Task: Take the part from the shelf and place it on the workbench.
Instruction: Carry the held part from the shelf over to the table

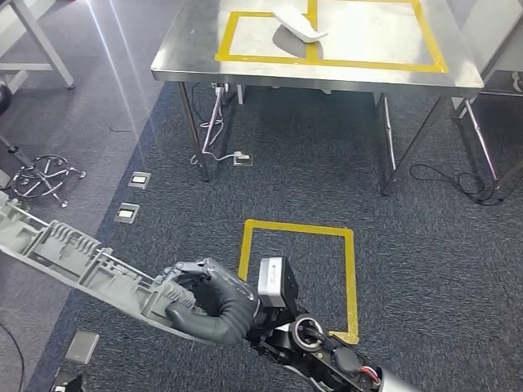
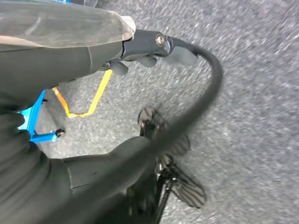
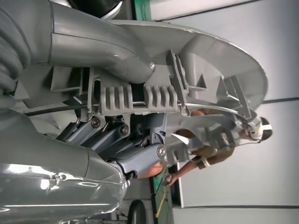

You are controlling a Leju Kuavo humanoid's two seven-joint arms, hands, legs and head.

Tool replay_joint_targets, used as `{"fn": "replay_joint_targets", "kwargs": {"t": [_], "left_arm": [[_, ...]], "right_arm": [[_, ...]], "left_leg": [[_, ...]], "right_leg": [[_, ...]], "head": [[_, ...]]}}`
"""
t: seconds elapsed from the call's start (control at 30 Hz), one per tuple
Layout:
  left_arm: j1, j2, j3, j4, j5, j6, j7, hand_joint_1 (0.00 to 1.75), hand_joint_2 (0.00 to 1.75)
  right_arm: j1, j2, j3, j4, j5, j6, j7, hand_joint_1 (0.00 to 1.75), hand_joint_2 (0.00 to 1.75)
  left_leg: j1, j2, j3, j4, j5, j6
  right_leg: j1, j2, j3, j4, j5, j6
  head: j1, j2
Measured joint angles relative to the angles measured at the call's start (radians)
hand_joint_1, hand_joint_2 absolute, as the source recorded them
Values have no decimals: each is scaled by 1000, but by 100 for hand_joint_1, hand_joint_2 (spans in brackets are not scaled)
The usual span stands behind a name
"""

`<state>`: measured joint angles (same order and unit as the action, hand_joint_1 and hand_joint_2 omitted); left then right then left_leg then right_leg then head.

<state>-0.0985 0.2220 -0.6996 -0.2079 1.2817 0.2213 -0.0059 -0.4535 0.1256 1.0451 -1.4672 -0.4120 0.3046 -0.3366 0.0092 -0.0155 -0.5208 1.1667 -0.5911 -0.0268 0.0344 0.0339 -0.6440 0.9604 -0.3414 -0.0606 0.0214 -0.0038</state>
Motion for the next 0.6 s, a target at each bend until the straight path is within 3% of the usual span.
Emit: {"fn": "replay_joint_targets", "kwargs": {"t": [0.07, 0.1, 0.13, 0.2, 0.27, 0.3, 0.37, 0.6], "left_arm": [[1, 3, 0, 0, 0, 0, 0, 0, 175], [2, 3, 0, 0, 0, 0, -1, 0, 175], [3, 4, 0, 0, 1, 1, -2, 0, 175], [3, 5, 0, 0, 2, 2, -4, 0, 175], [0, 6, 0, 0, 4, 3, -6, 0, 175], [-2, 5, 0, 0, 4, 3, -6, 0, 175], [-2, 6, 0, 0, 6, 3, -6, 0, 175], [2, 6, 0, 0, 6, 3, -6, 0, 175]], "right_arm": [[0, 0, 0, 0, 0, 0, -1, 171, 175], [0, 0, 0, 1, 0, 0, -1, 171, 175], [0, 0, 0, 1, 0, 0, -2, 171, 175], [1, 0, 0, 2, 0, 1, -4, 171, 175], [0, 0, 0, 2, -2, 2, -7, 171, 175], [0, 1, 0, 2, -2, 3, -8, 171, 175], [0, 1, -1, 2, -3, 4, -10, 171, 175], [0, 1, -1, 2, -3, 4, -10, 171, 175]], "left_leg": [[5, 4, -78, 65, -61, -12], [9, 5, -98, 58, -69, -16], [12, 6, -102, 19, -44, -20], [18, 8, -80, -106, 67, -24], [13, 9, -64, -185, 137, -16], [8, 9, -65, -188, 142, -6], [6, 9, -63, -192, 149, 8], [3, 8, -56, -195, 147, 12]], "right_leg": [[-4, -2, 15, -2, -17, 2], [-7, -2, 23, 0, -26, 4], [-9, -2, 32, 2, -35, 7], [-12, -2, 49, 8, -53, 15], [-14, -2, 57, 11, -63, 25], [-14, -3, 59, 10, -65, 30], [-13, -3, 59, 12, -75, 28], [-14, -6, 66, 12, -79, 5]], "head": [[-9, 0], [-14, 0], [-19, 0], [-28, 0], [-33, 0], [-34, 0], [-33, 0], [-20, 0]]}}
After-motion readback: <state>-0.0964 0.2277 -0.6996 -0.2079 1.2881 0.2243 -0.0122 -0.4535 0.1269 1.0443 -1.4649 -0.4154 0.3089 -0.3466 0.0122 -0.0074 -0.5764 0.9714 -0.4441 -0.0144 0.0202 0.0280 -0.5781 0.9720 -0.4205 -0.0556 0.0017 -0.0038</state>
